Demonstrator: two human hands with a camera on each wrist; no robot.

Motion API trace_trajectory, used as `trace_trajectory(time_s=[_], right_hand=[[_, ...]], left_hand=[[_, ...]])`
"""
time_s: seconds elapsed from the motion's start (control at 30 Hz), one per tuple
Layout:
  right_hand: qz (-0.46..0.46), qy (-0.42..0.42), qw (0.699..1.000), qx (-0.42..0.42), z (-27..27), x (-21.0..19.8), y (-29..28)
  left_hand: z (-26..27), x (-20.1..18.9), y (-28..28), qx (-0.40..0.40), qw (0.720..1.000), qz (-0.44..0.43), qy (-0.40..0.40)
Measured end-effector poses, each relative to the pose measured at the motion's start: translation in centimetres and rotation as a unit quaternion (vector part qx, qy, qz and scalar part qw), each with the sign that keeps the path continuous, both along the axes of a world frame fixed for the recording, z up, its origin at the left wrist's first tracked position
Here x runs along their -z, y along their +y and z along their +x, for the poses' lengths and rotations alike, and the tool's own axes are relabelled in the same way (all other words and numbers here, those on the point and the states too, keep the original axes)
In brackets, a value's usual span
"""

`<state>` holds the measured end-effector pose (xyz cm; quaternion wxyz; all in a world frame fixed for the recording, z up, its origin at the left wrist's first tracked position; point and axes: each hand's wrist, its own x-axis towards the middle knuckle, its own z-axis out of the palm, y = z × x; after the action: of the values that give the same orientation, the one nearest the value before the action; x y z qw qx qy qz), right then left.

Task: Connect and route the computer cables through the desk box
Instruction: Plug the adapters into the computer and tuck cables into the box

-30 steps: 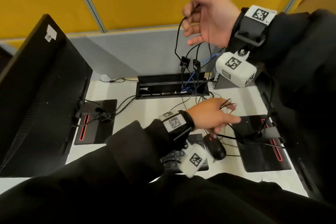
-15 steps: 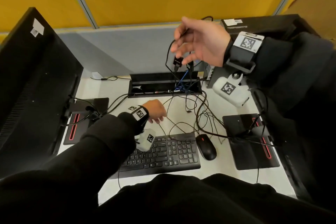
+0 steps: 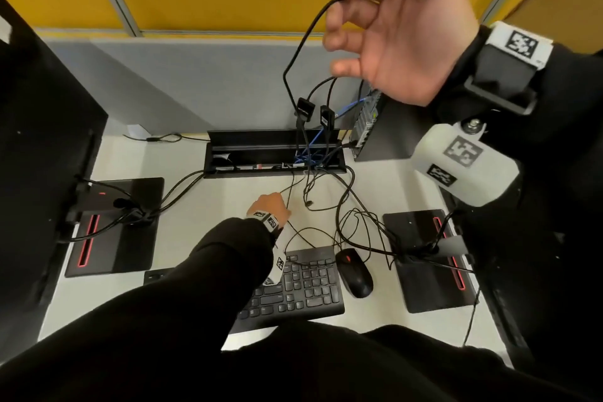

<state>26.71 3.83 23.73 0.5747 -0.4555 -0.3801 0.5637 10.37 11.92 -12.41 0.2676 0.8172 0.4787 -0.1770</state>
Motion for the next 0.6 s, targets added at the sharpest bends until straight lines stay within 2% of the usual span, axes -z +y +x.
trace_trajectory(time_s=[0.1, 0.17, 0.23, 0.3, 0.47, 0.53, 0.6], right_hand=[[-0.002, -0.011, 1.000, 0.000, 0.0, -0.4, 0.4], [-0.006, -0.011, 1.000, 0.001, 0.2, -0.3, 0.7], [-0.014, -0.013, 1.000, 0.002, 0.4, 0.1, 1.2], [-0.025, -0.017, 1.000, 0.005, 0.6, 0.6, 1.6], [-0.043, -0.024, 0.999, 0.010, 0.4, 1.6, 1.8], [-0.042, -0.023, 0.999, 0.007, 0.3, 1.7, 1.9], [-0.038, -0.021, 0.999, 0.007, 0.3, 1.6, 1.9]], left_hand=[[-0.5, -0.2, -0.9, 0.104, 0.992, 0.038, 0.053], [-1.5, -0.6, -1.4, 0.175, 0.976, 0.071, 0.106], [-2.9, -0.7, -1.4, 0.182, 0.970, 0.085, 0.138], [-4.3, -0.7, -1.0, 0.132, 0.979, 0.076, 0.136], [-6.8, -1.0, 0.8, -0.048, 0.998, 0.016, 0.033], [-7.0, -1.8, 0.9, -0.139, 0.989, -0.055, -0.006], [-7.0, -3.3, 0.0, -0.239, 0.956, -0.150, -0.082]])
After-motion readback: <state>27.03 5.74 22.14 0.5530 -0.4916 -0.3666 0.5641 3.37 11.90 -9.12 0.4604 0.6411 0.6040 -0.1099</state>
